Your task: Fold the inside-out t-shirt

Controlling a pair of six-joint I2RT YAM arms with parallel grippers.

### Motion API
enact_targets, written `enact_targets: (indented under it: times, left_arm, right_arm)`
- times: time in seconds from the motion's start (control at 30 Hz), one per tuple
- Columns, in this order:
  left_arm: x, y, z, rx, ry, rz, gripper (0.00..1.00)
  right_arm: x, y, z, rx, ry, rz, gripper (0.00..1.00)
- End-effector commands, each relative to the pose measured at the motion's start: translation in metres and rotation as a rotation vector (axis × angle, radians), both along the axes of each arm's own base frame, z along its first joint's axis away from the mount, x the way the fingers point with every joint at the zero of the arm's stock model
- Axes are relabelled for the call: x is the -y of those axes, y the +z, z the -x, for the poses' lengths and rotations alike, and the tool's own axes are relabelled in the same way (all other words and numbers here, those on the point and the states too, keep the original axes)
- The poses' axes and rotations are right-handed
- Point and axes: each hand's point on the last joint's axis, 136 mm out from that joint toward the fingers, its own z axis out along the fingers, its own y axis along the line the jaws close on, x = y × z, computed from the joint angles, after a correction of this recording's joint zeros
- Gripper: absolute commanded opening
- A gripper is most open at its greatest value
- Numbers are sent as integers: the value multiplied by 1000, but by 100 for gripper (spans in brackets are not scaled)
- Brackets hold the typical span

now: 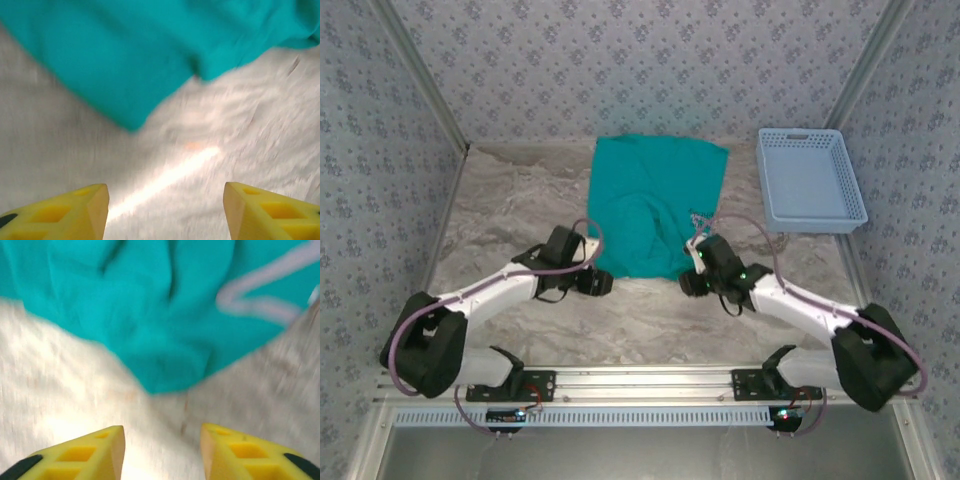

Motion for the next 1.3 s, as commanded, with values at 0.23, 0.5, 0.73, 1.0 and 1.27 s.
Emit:
enact_targets:
  times: [0.23, 0.5, 0.73, 1.0, 1.27]
  left_arm:
    - [29, 106, -49, 137, 54, 167, 64]
    - [85, 80, -125, 80, -5, 197, 62]
    - [116, 34, -165, 104, 12, 86, 69]
    - [86, -17, -147, 28, 34, -19, 0]
    - [70, 7, -13, -141, -41, 189, 0]
  right_arm:
    - [-45, 74, -84, 95, 79, -109, 54]
    - [-50, 17, -165, 28, -195, -99, 46]
    - [-56, -2, -209, 28, -237, -99, 26]
    - [-27, -5, -177, -41, -265, -101, 0]
    - [19, -6, -115, -103, -310, -59, 0]
